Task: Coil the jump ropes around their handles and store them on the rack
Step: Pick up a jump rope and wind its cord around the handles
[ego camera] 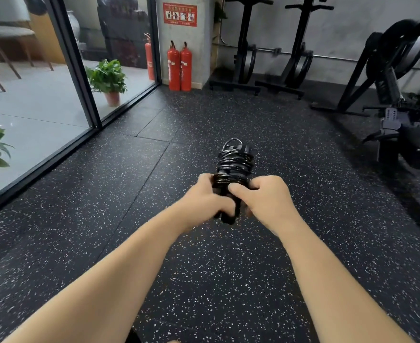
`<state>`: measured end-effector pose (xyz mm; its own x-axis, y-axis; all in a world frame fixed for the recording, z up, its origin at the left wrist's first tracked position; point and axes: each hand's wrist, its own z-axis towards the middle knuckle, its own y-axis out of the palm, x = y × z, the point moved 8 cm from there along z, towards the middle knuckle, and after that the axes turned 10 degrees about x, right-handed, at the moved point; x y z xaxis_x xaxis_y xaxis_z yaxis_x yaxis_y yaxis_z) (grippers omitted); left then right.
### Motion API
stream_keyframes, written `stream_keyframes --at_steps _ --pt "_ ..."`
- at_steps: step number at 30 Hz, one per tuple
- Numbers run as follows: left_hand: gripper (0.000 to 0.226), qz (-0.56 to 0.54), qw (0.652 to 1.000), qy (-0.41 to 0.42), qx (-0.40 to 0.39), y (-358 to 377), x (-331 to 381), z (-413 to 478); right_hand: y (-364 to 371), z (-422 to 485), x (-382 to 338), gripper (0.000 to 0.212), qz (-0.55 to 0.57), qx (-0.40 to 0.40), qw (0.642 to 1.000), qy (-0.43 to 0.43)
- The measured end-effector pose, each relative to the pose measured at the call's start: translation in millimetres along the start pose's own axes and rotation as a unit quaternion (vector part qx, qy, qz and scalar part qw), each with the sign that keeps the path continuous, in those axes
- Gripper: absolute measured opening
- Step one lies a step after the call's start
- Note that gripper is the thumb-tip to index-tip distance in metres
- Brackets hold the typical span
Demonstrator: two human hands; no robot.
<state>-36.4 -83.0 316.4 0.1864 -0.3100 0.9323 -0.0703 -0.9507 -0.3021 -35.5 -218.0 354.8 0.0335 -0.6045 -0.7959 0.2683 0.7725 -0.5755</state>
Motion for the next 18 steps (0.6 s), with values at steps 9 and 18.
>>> stream_keyframes --at_steps 9,18 --pt "0.023 -0.236 0.97 -0.05 -0.012 -6 6 -3 5 -8 -5 0.022 0.076 -0.065 0.995 0.006" --pt "0.011 -0.303 0.948 -0.096 0.028 -12 -6 9 5 -11 15 0.03 0.338 0.015 0.926 0.166"
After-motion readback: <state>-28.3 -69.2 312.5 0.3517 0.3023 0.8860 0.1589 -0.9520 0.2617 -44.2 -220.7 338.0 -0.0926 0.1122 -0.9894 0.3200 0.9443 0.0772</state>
